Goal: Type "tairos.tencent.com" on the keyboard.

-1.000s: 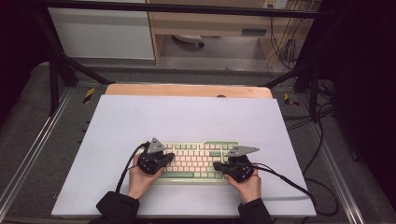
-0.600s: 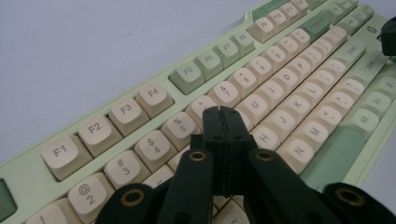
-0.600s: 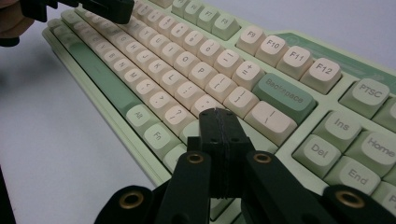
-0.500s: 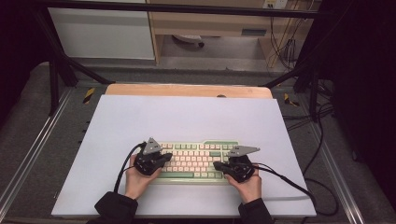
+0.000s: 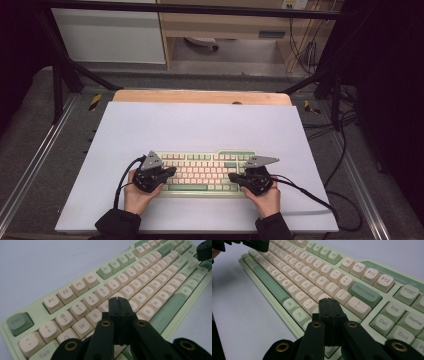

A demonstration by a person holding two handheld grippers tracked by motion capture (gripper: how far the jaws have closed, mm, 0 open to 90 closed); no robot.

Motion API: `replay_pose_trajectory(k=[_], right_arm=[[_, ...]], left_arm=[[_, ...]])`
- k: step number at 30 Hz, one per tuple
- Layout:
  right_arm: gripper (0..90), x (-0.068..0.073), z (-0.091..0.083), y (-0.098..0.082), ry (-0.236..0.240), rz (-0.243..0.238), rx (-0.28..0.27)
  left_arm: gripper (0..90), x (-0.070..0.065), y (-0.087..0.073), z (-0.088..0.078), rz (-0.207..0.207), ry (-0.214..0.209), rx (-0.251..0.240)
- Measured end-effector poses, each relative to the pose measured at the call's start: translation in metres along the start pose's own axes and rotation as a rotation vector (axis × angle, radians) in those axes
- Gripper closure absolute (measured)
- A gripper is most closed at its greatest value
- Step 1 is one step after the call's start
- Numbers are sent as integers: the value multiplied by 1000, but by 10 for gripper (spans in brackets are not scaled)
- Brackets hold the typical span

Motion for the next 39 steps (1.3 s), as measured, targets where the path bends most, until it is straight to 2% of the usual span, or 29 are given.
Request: replay_pose_trajectory(k=[5,16,26,39], right_arm=[[900,2,0,2,6,4,-4],[900,11,10,11,21,-25,7],[900,20,27,25,50,-41,5],[900,23,38,19,59,-46,22]], left_arm=[[900,4,-7,-9,-5,4,0],[900,16,-20,-23,-26,20,-4],[900,19,-23,-24,-38,16,-11],[900,19,-27,-20,-37,7,2]])
Point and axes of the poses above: each handheld gripper's, and its own axes: z roughly forward along the jaws, y roughly out of its top, x roughly to its left, the point moved 3 cm from there along z, roughly forward along the jaws, and after that the axes turned 9 degrees about -z, right-handed, at the moved point
